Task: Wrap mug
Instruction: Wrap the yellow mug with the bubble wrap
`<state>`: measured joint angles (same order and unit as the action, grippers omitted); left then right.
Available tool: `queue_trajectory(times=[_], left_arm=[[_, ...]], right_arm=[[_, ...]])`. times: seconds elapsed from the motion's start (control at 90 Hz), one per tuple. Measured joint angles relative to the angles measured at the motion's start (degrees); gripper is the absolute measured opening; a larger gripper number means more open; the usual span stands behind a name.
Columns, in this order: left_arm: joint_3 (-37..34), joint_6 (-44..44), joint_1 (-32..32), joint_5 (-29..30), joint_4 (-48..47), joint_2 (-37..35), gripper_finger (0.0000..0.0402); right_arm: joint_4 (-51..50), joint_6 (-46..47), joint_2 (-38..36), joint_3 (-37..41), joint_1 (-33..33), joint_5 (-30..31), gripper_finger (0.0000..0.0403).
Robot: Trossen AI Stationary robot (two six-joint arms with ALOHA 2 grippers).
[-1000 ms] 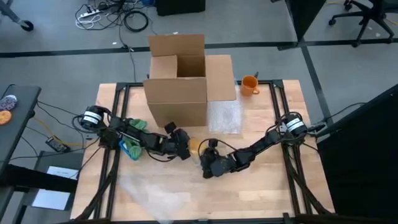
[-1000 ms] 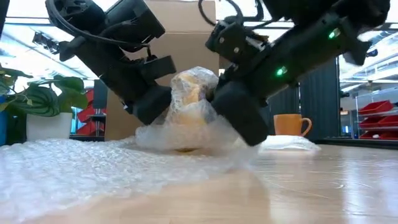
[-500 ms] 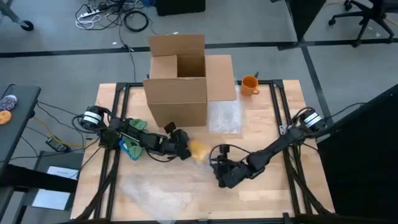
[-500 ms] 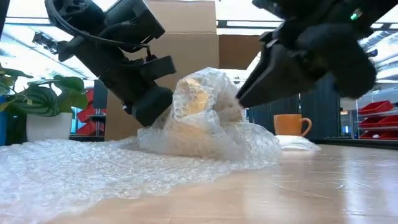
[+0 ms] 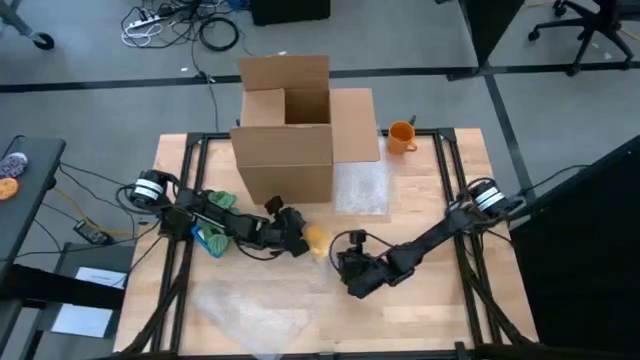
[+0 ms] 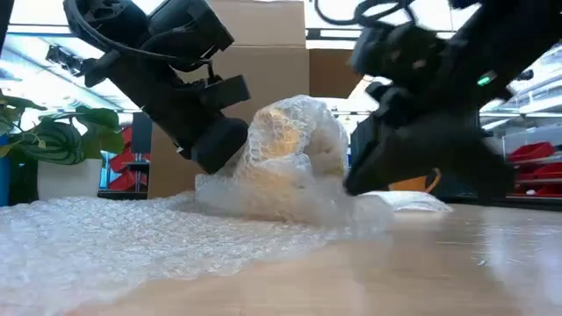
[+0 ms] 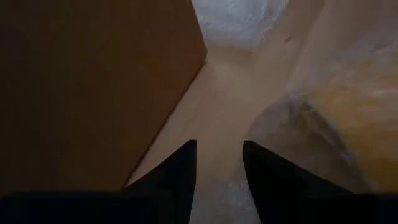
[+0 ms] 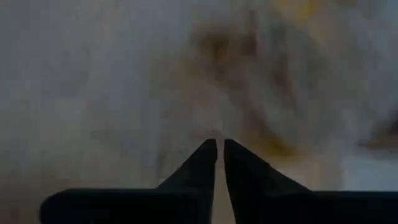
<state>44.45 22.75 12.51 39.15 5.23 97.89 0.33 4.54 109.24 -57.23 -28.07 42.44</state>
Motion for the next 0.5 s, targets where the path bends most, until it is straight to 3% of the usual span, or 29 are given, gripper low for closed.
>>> queue_trajectory(times=[0.156,0.5], left_arm=[[0.0,0.0,0.0,-1.3,1.0,0.0,0.0117],[-0.3,0.1,-0.3,2.3,1.9,0.2,0.0117]], right_arm=[[14.9,-6.0,2.3,0.0,3.0,-0.3,0.0005],[27.2,-8.3,8.1,0.1,9.5,-1.2,0.0]])
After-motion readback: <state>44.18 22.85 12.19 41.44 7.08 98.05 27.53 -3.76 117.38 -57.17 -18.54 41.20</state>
